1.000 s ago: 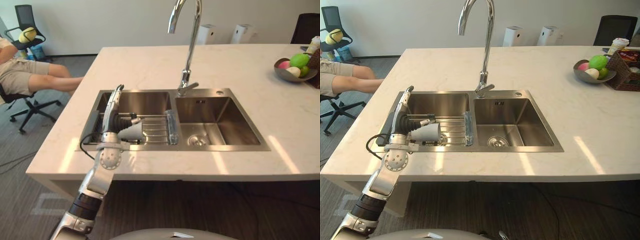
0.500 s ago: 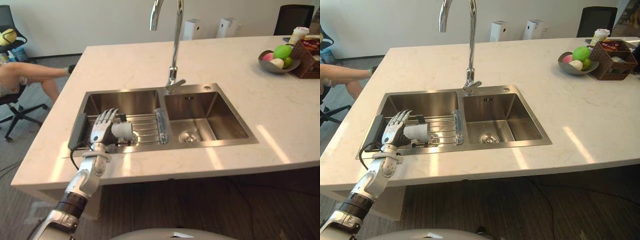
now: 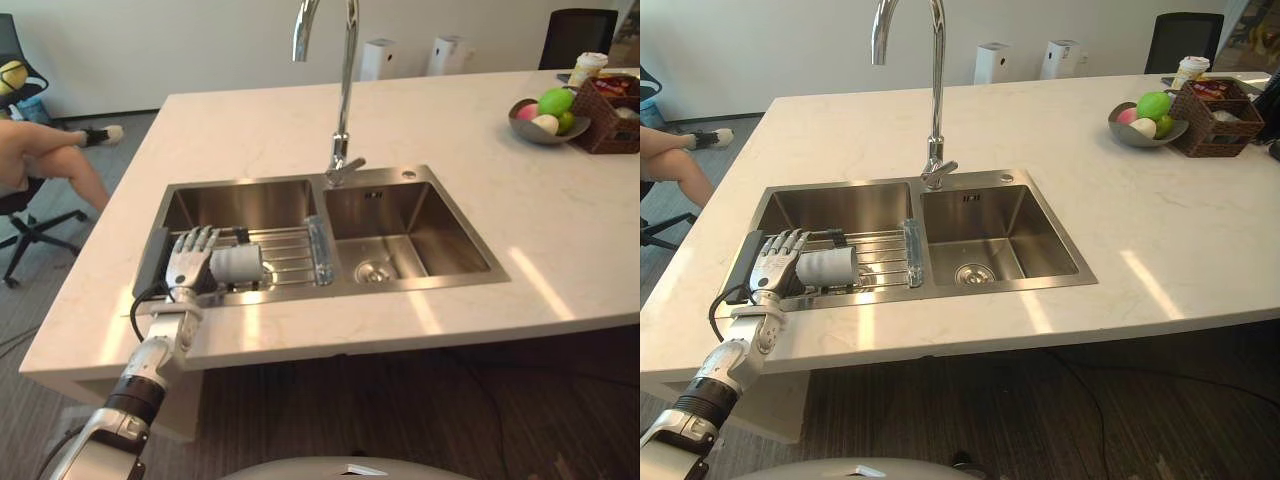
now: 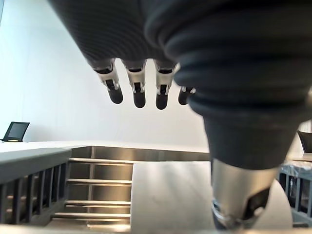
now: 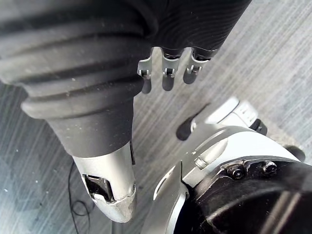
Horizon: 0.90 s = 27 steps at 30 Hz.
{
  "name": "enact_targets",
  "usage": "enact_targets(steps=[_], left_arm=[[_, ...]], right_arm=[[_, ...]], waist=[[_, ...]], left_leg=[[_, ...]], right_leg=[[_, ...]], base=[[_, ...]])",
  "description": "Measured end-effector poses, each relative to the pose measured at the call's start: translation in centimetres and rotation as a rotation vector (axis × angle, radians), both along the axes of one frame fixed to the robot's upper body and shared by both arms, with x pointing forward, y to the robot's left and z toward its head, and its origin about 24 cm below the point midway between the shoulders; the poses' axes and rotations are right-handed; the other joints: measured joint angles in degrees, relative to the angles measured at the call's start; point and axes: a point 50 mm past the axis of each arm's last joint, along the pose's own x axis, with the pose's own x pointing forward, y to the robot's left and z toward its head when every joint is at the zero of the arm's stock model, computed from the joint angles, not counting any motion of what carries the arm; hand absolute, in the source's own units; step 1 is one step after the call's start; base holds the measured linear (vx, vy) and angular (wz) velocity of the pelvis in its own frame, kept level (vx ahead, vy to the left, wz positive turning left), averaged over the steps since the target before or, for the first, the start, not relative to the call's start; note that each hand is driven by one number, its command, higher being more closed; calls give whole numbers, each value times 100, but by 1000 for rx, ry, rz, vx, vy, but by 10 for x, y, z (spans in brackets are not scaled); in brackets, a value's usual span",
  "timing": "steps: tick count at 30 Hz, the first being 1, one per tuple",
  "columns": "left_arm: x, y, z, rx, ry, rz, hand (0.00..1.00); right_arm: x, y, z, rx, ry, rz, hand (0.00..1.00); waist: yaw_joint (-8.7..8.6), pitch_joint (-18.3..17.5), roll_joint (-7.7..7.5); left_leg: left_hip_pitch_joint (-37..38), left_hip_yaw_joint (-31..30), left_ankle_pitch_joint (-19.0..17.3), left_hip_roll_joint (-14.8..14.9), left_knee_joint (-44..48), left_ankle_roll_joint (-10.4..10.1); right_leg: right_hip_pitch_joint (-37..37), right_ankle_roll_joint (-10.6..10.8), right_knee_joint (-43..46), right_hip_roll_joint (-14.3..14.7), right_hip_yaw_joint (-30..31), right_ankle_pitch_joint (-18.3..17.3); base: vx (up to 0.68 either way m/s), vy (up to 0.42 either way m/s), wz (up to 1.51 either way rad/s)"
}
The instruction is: Walk over to the sink, pick up the cup, carry it to the dishwasher, place the cup inside the dishwasher, then close the dishwasher door
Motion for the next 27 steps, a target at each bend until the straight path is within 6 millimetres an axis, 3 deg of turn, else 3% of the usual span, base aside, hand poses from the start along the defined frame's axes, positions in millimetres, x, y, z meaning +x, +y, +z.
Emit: enact_targets(steps=[17,27], left_arm=[[13,-7,-6,148,-29,0,0],[19,-11,-16,182,139,-66,0]], right_arm=[[-2,1,-1,56,-4,-6,0],[-4,-1,-1,58,9,-44,0]], waist=[[-44,33,-35],[-54,28,4]], left_leg=[[189,204,-42,-6,-89,-7],[199,294,-80,-10,-86,-46]], right_leg=[[55,27,0,8,131,-22],[33,33,0,8,217,-14]], base=[[-3,1,-3],[-9,0,-3]])
